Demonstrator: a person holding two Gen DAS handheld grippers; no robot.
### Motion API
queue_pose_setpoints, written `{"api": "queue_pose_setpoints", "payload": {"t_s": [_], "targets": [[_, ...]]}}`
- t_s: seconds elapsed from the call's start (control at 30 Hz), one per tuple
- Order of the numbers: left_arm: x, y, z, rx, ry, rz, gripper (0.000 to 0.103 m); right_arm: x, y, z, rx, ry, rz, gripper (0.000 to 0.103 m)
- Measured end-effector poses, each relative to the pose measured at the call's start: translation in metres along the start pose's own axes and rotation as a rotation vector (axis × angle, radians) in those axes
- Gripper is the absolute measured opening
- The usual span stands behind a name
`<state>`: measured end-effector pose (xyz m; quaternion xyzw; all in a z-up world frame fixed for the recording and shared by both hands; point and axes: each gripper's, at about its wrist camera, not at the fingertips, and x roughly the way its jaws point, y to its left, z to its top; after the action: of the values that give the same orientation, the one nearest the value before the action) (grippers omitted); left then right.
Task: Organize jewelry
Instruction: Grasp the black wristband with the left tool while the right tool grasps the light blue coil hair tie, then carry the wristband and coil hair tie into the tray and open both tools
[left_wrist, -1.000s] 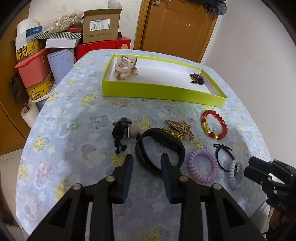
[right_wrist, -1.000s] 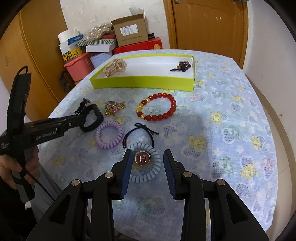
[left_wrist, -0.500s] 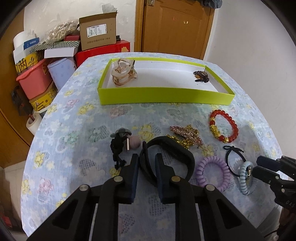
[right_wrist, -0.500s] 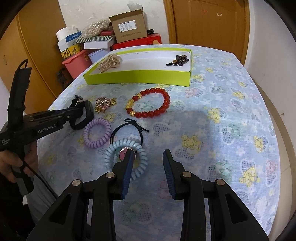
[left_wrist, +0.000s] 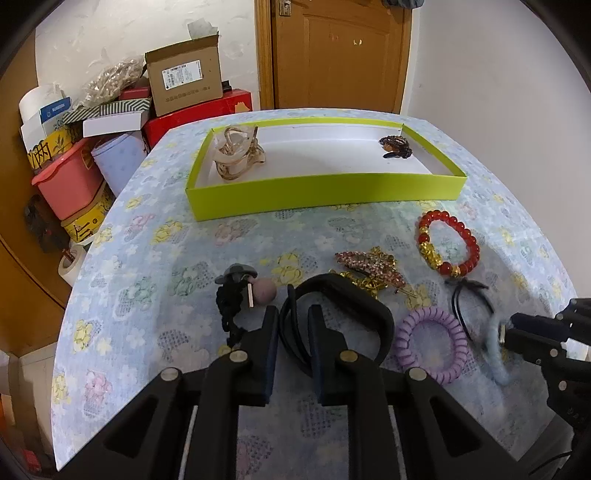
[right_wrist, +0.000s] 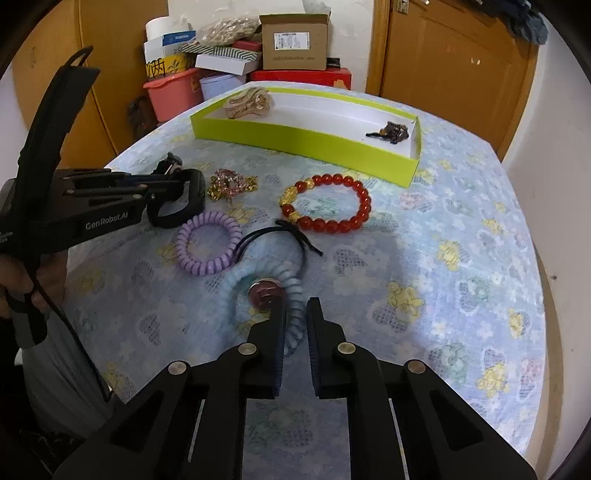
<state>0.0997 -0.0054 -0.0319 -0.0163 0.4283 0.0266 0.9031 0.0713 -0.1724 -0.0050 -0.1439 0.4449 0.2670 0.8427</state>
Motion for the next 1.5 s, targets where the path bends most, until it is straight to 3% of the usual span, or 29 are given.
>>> {"api": "queue_pose_setpoints", "payload": {"t_s": [0.47,0.87,1.5], "targets": [[-0.005,0.008,-0.004,-0.028,0.002,-0.052,0.01,-0.014,-0.004,0.0,0.051,-0.041,0.02,0.009],[-0.042,0.006,-0.01,-0.034,-0.059,-0.096,0.01,-0.036,-0.009,0.003,0.105,-0.107,0.036,0.009],[-0.052,0.013,0.014,-0.036,-0.086,-0.116,0.01,-0.043,-0.016,0.024,0.12,-0.15,0.026,0.009]]}}
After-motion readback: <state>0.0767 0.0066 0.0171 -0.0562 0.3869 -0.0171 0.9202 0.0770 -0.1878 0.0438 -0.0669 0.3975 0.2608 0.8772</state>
